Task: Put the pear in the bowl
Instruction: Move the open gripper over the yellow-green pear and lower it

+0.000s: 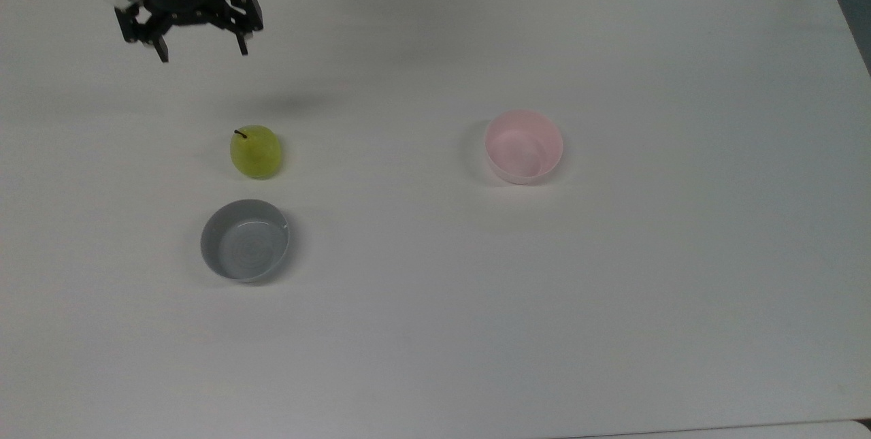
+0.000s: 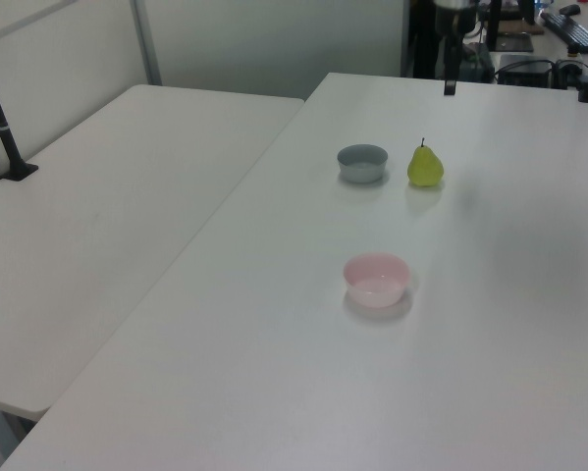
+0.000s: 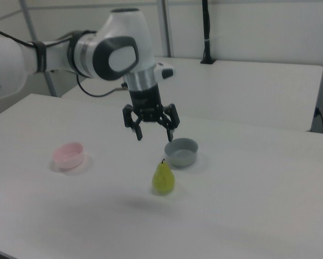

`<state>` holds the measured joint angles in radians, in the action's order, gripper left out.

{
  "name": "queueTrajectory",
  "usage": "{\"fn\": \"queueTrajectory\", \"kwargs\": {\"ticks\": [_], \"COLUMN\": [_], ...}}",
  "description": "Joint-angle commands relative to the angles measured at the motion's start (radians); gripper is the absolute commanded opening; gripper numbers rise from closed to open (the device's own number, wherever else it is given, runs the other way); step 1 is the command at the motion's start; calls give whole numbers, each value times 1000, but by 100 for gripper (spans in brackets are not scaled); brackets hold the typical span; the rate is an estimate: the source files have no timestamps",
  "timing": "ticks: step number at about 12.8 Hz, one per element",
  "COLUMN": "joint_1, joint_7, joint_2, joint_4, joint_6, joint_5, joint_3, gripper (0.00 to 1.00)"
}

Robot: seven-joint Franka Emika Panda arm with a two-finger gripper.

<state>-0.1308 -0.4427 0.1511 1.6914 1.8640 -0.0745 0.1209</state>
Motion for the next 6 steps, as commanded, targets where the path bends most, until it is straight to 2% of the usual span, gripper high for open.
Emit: {"fn": "queueTrajectory", "kwargs": {"ticks": [1, 3, 5, 6], "joint_1": [8, 16, 17, 17], "joint_7": [96, 140, 179, 179], "joint_2": [25, 60, 109, 131], "joint_4": [115, 158, 162, 159], "joint_6": [157, 242, 287, 288], "joint_5": [7, 7, 8, 33], "joint_3": [5, 3, 2, 2], "gripper": [100, 100, 100, 100]}}
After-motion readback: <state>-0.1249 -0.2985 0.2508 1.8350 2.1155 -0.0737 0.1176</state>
